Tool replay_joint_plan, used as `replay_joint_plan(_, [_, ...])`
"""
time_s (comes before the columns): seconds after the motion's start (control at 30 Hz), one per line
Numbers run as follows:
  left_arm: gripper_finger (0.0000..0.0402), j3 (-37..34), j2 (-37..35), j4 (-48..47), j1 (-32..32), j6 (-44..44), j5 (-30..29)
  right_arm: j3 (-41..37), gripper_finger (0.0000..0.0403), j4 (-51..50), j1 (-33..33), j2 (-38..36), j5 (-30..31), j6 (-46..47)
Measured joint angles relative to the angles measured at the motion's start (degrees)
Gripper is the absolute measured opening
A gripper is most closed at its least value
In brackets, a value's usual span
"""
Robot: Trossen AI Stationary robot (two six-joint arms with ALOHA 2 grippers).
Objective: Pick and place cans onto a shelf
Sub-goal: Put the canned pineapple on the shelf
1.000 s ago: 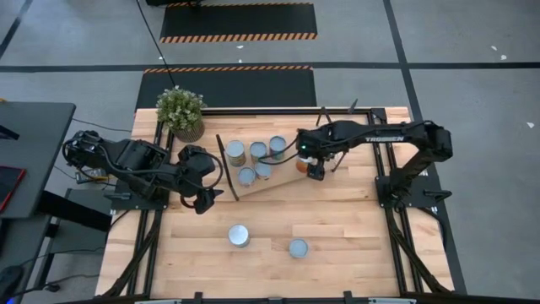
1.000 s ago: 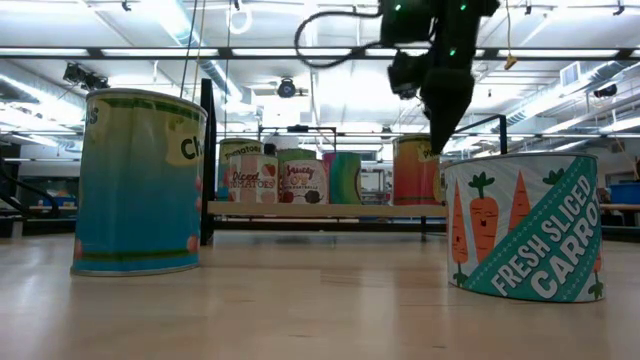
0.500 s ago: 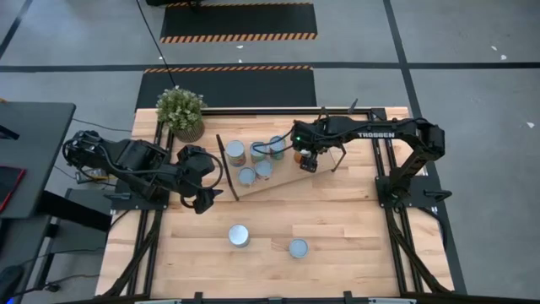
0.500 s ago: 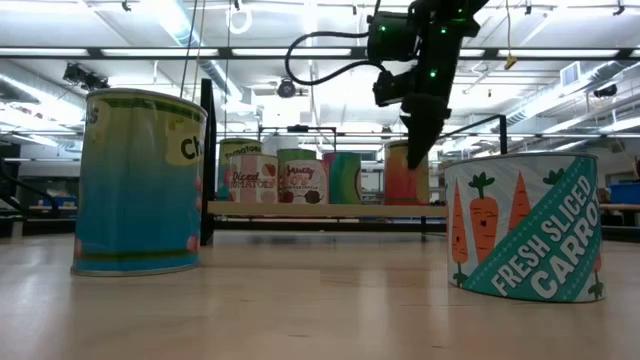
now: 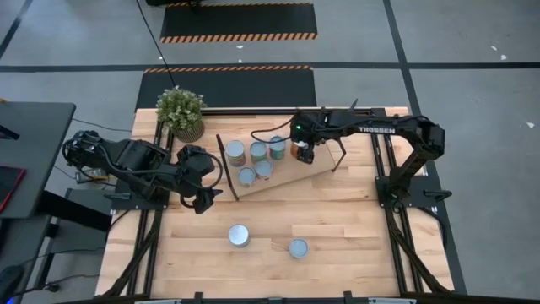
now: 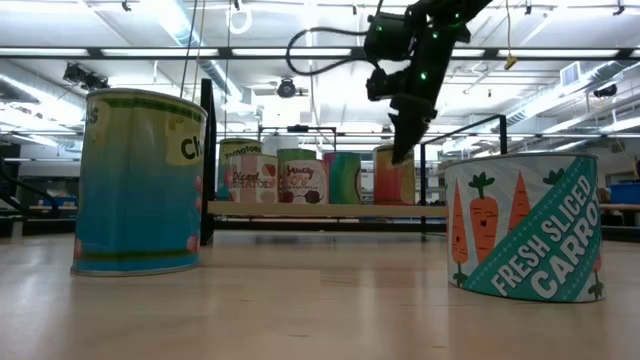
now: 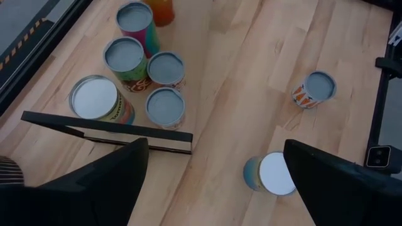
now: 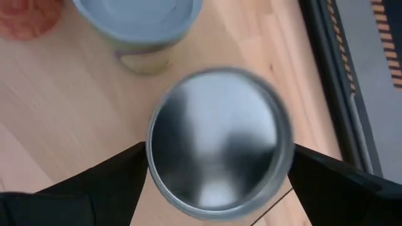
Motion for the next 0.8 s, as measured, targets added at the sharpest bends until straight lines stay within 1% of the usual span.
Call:
replay_joint_plan(0.23, [0.0375,0.0,0.0,0.0,0.6,0.0,0.0,7.0,0.0371,-3.0,0.0,-0.1,0.0,-0.7])
replay_joint_plan(0.4, [0.0375,0.0,0.0,0.0,1.3,0.0,0.0,11.1,0.0371,-8.8,0.8,-0.2,-0.9,1.3])
replay_joint_plan(0.53, [0.0375,0.0,0.0,0.0,1.2,0.1,-0.1,10.9,0.0371,-11.9,2.3,-0.1,-0.2,2.5])
replay_joint_plan(0.67, [0.0375,0.0,0.0,0.0,1.2,0.4,-0.7,8.2,0.0371,-11.5,2.8,-0.1,4.1,3.2])
replay_joint_plan(0.8, [0.0375,0.0,0.0,0.0,1.2,0.5,-1.2,5.4,0.0371,-10.4,1.6,-0.1,5.2,4.0])
